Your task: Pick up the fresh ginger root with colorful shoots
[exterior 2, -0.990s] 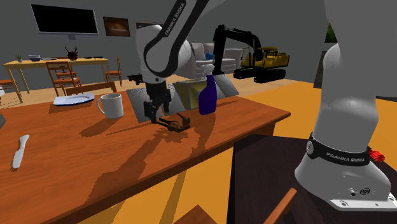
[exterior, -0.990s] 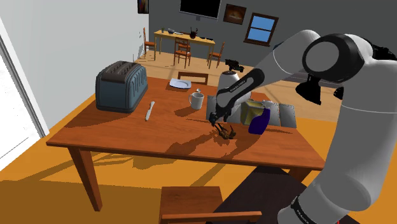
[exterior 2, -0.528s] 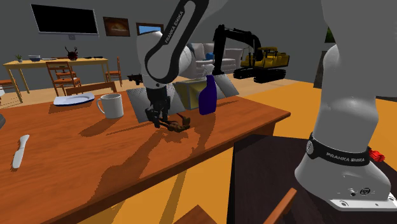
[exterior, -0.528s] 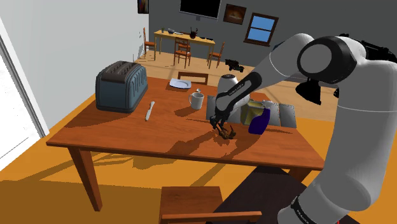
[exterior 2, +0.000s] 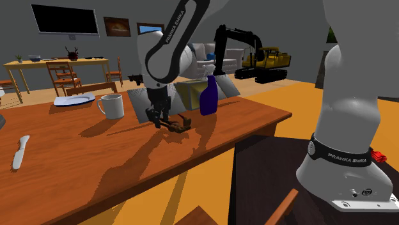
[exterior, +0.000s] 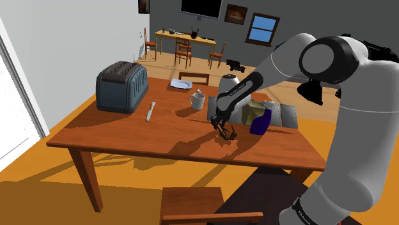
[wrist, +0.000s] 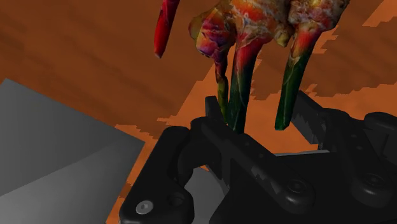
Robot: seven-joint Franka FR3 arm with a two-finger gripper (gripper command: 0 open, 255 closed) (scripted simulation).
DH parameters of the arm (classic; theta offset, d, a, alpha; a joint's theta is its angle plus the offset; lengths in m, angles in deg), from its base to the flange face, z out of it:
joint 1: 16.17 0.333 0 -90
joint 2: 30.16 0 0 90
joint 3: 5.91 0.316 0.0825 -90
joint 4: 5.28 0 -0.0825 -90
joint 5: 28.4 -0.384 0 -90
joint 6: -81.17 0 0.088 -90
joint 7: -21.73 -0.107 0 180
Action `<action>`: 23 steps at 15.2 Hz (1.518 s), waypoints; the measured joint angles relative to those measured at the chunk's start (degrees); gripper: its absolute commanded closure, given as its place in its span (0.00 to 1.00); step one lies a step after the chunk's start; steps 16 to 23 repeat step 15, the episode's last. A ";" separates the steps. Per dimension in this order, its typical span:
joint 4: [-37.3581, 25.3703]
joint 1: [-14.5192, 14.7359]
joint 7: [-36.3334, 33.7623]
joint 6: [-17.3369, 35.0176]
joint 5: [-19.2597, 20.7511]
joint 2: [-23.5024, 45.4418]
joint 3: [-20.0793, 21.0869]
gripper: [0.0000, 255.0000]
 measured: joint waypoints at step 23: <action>-1.04 0.11 1.41 -9.16 -0.52 -8.22 0.14 1.00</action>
